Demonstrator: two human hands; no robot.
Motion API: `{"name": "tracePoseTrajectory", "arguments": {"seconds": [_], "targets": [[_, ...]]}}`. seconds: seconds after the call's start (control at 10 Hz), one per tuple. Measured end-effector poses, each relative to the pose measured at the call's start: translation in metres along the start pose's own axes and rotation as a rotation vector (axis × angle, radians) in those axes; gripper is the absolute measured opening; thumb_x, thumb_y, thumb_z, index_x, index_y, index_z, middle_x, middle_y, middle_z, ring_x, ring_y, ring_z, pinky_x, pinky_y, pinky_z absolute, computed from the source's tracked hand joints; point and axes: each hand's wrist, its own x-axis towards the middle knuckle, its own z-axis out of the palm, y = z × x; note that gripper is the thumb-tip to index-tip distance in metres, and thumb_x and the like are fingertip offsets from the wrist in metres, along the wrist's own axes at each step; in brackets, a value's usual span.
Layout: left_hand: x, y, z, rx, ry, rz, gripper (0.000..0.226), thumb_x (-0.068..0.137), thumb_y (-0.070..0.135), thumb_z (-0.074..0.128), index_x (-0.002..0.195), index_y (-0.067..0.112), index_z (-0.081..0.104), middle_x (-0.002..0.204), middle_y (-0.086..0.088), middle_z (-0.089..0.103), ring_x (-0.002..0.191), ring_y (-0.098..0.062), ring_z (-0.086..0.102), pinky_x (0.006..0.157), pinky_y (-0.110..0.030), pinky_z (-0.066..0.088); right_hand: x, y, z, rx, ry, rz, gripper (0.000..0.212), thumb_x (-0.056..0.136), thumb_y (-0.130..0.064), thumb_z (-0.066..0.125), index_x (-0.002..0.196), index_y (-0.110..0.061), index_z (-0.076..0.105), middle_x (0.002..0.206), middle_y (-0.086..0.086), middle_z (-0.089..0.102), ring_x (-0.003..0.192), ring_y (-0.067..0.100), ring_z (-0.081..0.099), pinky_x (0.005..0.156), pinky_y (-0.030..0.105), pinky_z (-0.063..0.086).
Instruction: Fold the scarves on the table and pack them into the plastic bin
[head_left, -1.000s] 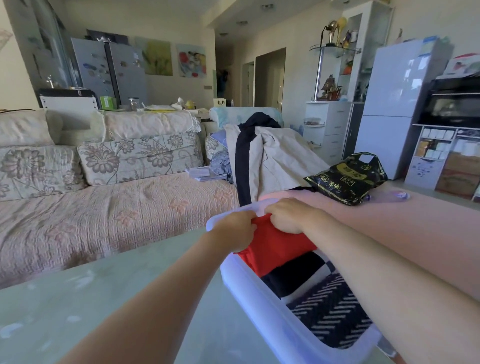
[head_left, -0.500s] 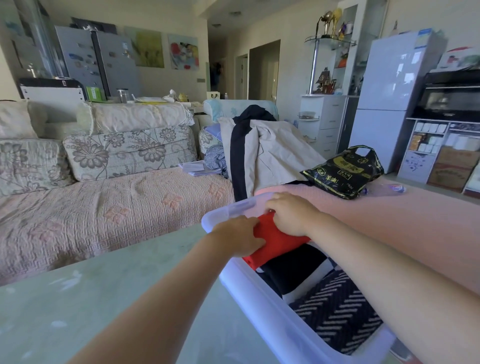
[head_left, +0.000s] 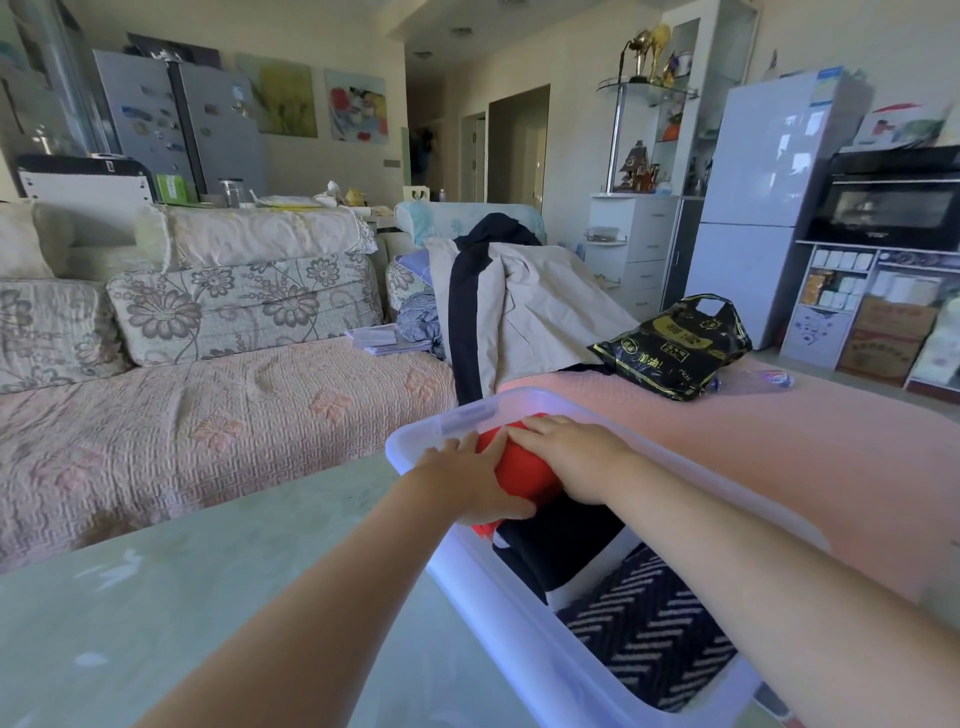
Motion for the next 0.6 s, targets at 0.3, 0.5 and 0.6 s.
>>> {"name": "tracePoseTrajectory", "arguments": {"seconds": [0.3,0.5,0.6], "targets": [[0.006,0.004,0.001,0.041,-0.136,-0.039,0.077,0.099,0.06,0.025,0.157,0.018,-0.004,0.164,-0.003,0.006,0.148,-0.028,0.017,0.116,-0.046,0.023,-0.004,-0.004,0.006,0.565,-0.198,0.187,0.075,0.096,-0.057,0.04,0.157,-0.043,-0.002,0.166,-0.003,-0.016,0.152,0.015,-0.016,0.122,0.046,-0.004],[-0.009,0.001,-0.001,-0.169,0.138,-0.07,0.063,0.1,0.055,0.023,0.155,0.025,0.017,0.154,-0.008,0.034,0.137,-0.03,0.037,0.11,-0.047,0.031,-0.02,-0.01,-0.006,0.524,-0.084,0.194,0.072,0.095,-0.067,0.033,0.157,-0.042,0.006,0.167,-0.005,-0.003,0.154,0.016,-0.004,0.123,0.049,0.007],[-0.03,0.0,-0.011,-0.371,0.318,-0.058,0.06,0.101,0.052,0.03,0.154,0.027,0.021,0.157,-0.004,0.03,0.142,-0.026,0.03,0.114,-0.043,0.025,-0.032,-0.01,-0.025,0.66,0.09,0.233,0.071,0.091,-0.068,0.033,0.156,-0.041,0.019,0.166,-0.009,0.009,0.153,0.015,0.009,0.123,0.044,0.013]]}}
